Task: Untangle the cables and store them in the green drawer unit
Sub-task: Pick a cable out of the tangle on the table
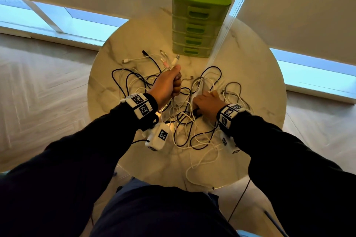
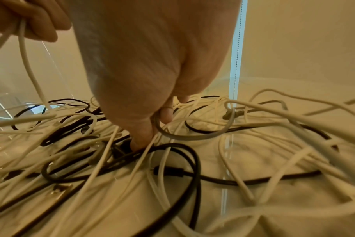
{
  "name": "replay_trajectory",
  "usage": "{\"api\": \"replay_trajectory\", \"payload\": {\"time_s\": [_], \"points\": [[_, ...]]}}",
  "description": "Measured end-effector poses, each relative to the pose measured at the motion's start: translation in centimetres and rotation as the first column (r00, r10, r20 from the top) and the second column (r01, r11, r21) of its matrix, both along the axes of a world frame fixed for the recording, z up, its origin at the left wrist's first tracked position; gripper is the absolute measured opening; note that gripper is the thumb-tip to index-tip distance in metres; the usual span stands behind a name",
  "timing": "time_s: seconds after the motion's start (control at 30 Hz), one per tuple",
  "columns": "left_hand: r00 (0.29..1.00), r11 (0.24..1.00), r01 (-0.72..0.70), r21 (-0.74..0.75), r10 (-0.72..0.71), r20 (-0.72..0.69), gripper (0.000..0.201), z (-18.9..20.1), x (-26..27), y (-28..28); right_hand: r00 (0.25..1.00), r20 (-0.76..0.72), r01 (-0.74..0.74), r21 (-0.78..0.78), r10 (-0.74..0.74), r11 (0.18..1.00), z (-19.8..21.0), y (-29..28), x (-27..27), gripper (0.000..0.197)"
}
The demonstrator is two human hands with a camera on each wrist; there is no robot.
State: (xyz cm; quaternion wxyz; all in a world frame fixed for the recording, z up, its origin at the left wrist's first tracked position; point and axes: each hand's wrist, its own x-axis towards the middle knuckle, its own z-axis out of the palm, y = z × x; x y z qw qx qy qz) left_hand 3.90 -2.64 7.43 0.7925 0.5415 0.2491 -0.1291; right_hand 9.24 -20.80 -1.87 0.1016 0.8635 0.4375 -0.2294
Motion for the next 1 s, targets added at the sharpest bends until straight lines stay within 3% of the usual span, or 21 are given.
{"api": "replay_trajectory", "payload": {"time_s": [0.07, 0.17, 0.27, 0.37, 0.57, 0.73, 0.8, 0.87, 0.93, 1.0], "points": [[1.000, 1.000, 0.019, 0.018, -0.020, 0.011, 0.046, 0.0, 0.0, 0.1, 1.000, -0.009, 0.010, -0.034, -0.010, 0.999, 0.5, -0.1, -0.2, 0.025], [0.998, 0.996, 0.056, 0.065, -0.057, 0.019, 0.045, -0.1, 0.0, 0.2, 0.986, 0.167, 0.028, -0.018, -0.025, 0.999, 1.9, -0.4, -0.3, 0.031], [0.995, 0.987, 0.076, 0.138, -0.085, 0.060, 0.038, -0.2, 0.0, 0.2, 0.920, 0.351, 0.098, 0.231, -0.177, 0.968, 4.4, -0.9, 0.1, 0.030], [0.989, 0.972, 0.104, 0.210, -0.123, 0.083, 0.030, -0.2, -0.1, 0.0, 0.892, 0.315, 0.156, 0.459, -0.324, 0.875, 7.0, -1.2, 0.6, 0.022], [0.969, 0.945, 0.212, 0.248, -0.236, 0.068, 0.030, -0.5, -0.5, -0.6, 0.903, -0.053, 0.359, 0.637, -0.427, 0.682, 10.4, -0.4, -0.7, 0.016], [0.933, 0.905, 0.334, 0.262, -0.357, 0.045, 0.036, -0.8, -1.1, -0.7, 0.841, -0.171, 0.462, 0.719, -0.513, 0.519, 11.0, 0.1, -1.7, 0.016], [0.921, 0.887, 0.359, 0.291, -0.388, 0.046, 0.032, -0.7, -1.3, -0.6, 0.812, -0.244, 0.501, 0.758, -0.530, 0.418, 10.9, 0.2, -2.0, 0.016], [0.922, 0.890, 0.356, 0.285, -0.385, 0.051, 0.029, -0.5, -1.5, -0.6, 0.762, -0.384, 0.584, 0.754, -0.521, 0.300, 10.4, 0.3, -2.5, 0.025], [0.930, 0.912, 0.335, 0.238, -0.361, 0.074, 0.028, -0.1, -1.7, -0.5, 0.667, -0.590, 0.730, 0.639, -0.454, 0.241, 9.4, 0.5, -3.3, 0.033], [0.933, 0.924, 0.321, 0.209, -0.347, 0.098, 0.026, 0.3, -1.8, -0.5, 0.567, -0.756, 0.822, 0.490, -0.328, 0.291, 8.4, 1.0, -4.2, 0.034]]}}
